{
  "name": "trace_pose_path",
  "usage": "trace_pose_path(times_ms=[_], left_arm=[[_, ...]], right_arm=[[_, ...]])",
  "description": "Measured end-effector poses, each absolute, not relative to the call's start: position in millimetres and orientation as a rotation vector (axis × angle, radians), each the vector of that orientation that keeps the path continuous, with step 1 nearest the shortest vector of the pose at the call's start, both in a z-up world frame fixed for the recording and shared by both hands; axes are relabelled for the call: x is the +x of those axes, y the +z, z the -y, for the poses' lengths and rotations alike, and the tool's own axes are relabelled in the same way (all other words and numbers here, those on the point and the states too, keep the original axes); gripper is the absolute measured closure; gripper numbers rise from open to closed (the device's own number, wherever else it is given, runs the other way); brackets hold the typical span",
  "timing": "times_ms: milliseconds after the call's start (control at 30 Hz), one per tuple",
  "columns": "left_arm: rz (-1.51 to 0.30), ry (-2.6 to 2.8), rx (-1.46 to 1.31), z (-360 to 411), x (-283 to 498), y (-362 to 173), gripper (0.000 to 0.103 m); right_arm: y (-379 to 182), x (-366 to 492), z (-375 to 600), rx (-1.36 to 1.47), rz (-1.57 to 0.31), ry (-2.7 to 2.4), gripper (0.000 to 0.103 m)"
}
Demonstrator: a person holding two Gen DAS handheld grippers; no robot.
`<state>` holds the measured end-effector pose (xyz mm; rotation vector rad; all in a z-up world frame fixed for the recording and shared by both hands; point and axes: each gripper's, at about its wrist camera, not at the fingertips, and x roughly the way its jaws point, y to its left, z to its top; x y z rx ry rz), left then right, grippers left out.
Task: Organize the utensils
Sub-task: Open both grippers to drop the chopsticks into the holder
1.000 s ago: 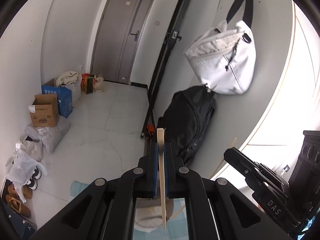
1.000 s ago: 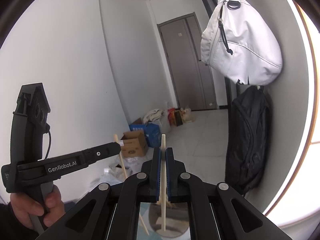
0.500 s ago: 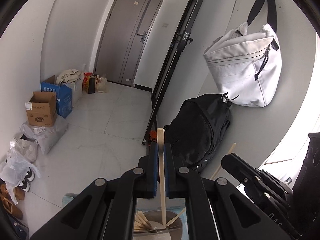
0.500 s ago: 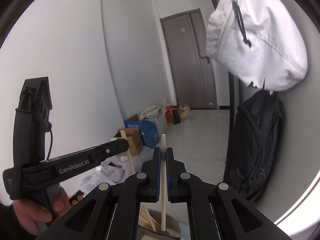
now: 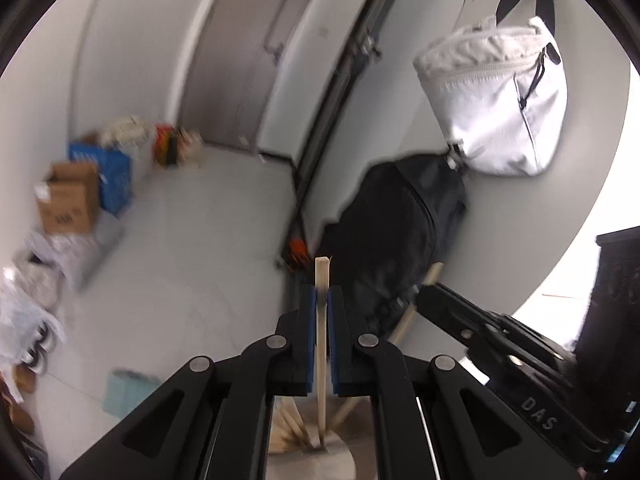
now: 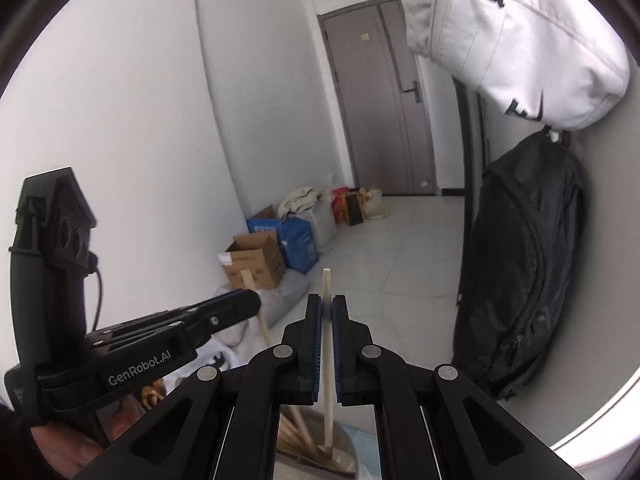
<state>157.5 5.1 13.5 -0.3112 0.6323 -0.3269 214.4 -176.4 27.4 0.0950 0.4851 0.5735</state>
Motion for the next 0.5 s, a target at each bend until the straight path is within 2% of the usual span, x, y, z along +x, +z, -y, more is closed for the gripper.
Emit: trace_pose_path(times_ms=[100,167,200,267,333,400,467,500], left_arm=[[-0.683,-0.314,-0.322,-12,159,12,0.099],[-0.701,-0.316,-0.331,-17,157,14,0.094],[-0.702,-0.308,-0.328,-19,155,17,0.092],[-0.690,-0.295,-0.315,-21,149,22,0.087],[-0.683,-0.282,-0.308,-23,143,27,0.081],[-0.676,-0.276,-0.311,-24,139,28,0.068],[-0.644,-0.238,-0.318,-28,133,32,0.064],[-0.626,-0.233,-0.314,-29,128,37,0.063]], right_arm=[[24,212,178,0.143,-0.512,0.598,0.096],[23,207,178,0.154,-0.521,0.607,0.094],[23,204,179,0.153,-0.518,0.604,0.092],[24,197,182,0.151,-0.513,0.589,0.077],[26,189,189,0.167,-0.508,0.575,0.076],[27,182,195,0.185,-0.504,0.560,0.074],[30,176,200,0.202,-0.501,0.554,0.062],[32,171,202,0.205,-0.494,0.551,0.060]])
